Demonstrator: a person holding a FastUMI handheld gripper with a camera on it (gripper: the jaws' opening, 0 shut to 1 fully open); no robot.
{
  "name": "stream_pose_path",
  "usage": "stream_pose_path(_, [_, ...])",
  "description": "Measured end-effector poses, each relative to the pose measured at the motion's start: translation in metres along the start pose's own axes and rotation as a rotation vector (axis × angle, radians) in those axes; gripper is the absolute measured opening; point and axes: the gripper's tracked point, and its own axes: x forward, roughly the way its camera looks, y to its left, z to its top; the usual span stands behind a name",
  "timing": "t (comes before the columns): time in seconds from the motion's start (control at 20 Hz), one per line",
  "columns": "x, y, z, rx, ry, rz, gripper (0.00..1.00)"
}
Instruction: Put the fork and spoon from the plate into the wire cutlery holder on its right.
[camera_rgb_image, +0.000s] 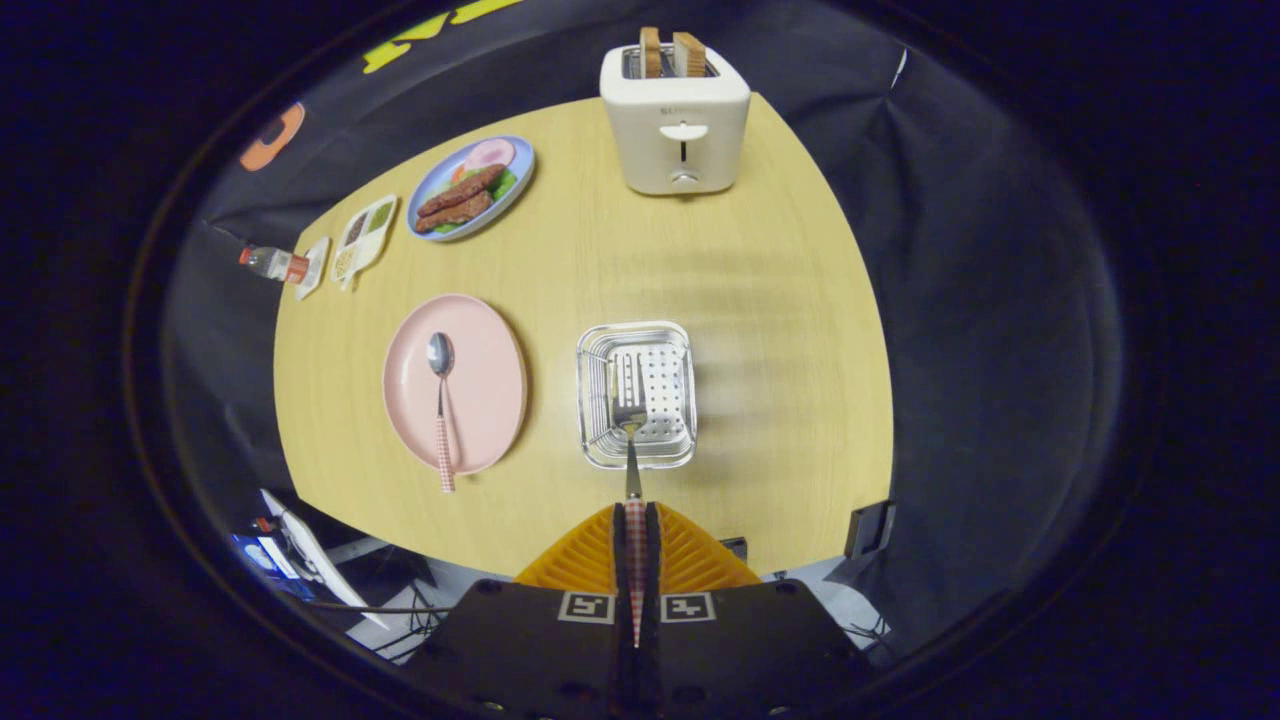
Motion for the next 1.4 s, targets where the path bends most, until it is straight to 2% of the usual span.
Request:
stream_pose_path(0.3, [0.020, 0.000, 0.005, 0.059, 0.119, 0.006, 0.04])
stream_pose_path(0.45, [0.025, 0.000, 0.016, 0.071, 0.116, 0.009, 0.04])
stream_pose_path(0.5, [0.027, 0.001, 0.019, 0.078, 0.108, 0.010, 0.10])
stream_pose_path(0.7, [0.019, 0.009, 0.033, 0.103, 0.051, 0.052, 0.12])
stream_pose_path(0.75, [0.015, 0.010, 0.041, 0.086, 0.002, 0.059, 0.16])
stream_pose_path(0.85, [0.000, 0.013, 0.062, 0.024, -0.140, 0.053, 0.38])
stream_pose_path(0.9, [-0.010, 0.016, 0.072, -0.012, -0.214, 0.046, 0.56])
stream_pose_path(1.05, [-0.041, 0.040, 0.097, -0.105, -0.427, 0.065, 0.63])
stream_pose_path(1.15, [-0.059, 0.063, 0.102, -0.176, -0.556, 0.078, 0.73])
stream_pose_path(1.25, [-0.076, 0.096, 0.097, -0.229, -0.691, 0.128, 0.82])
stream_pose_path(1.3, [-0.077, 0.115, 0.093, -0.262, -0.760, 0.154, 0.92])
stream_pose_path(1.4, [-0.064, 0.140, 0.078, -0.315, -0.833, 0.136, 0.95])
